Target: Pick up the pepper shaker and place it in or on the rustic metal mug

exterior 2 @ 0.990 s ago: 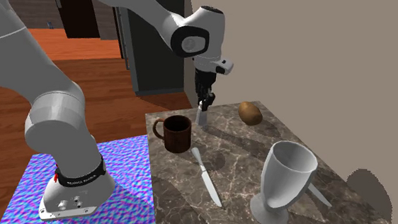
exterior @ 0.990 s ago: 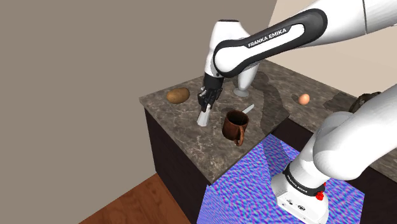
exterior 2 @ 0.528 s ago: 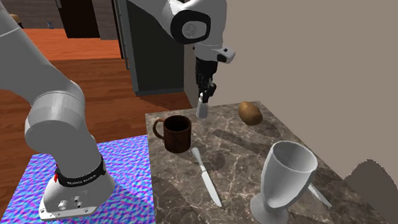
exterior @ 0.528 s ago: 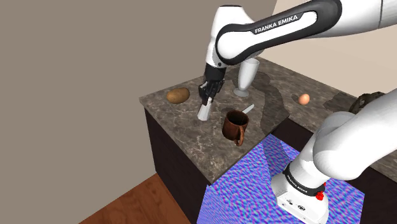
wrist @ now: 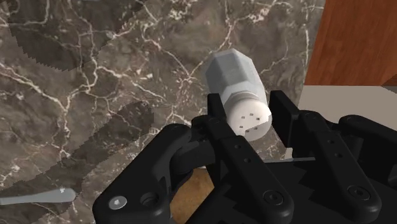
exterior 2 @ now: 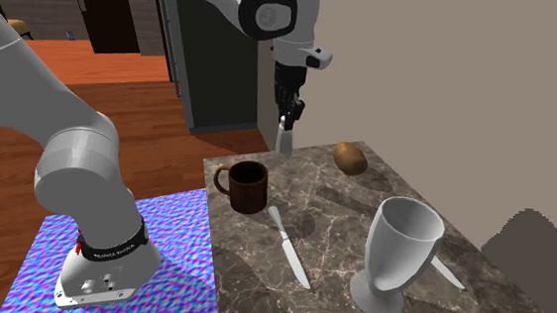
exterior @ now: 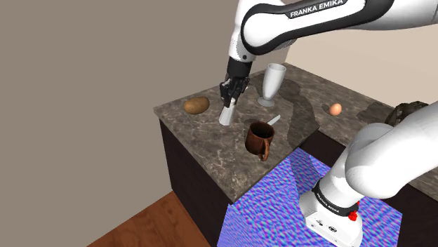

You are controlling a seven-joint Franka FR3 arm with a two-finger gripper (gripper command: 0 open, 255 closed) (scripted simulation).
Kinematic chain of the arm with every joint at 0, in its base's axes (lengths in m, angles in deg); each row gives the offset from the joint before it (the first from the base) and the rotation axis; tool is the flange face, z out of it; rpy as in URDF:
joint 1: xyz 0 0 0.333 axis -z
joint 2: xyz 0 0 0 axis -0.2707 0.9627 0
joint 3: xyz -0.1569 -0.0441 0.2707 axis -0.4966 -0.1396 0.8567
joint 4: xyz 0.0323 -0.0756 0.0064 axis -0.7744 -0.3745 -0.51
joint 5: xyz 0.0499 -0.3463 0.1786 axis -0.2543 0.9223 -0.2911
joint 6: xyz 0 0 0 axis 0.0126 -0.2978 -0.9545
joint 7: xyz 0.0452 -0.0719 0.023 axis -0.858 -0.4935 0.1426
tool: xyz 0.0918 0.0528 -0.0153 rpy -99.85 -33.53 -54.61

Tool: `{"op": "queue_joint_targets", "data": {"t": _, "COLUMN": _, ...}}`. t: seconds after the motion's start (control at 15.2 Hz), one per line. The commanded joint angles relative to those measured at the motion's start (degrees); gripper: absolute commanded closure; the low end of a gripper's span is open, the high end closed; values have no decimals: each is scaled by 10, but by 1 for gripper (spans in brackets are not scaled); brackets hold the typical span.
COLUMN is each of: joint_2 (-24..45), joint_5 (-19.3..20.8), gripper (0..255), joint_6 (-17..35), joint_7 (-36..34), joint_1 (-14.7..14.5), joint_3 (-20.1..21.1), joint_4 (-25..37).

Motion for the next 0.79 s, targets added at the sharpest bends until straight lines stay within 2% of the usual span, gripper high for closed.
{"op": "queue_joint_targets", "data": {"t": 0.0, "joint_2": -4, "joint_5": 1, "gripper": 255, "joint_6": -16, "joint_7": -1, "joint_1": 0, "joint_3": -1, "joint_4": 12}}
{"op": "queue_joint_targets", "data": {"t": 0.73, "joint_2": -17, "joint_5": 5, "gripper": 255, "joint_6": -103, "joint_7": -9, "joint_1": 2, "joint_3": -3, "joint_4": 86}}
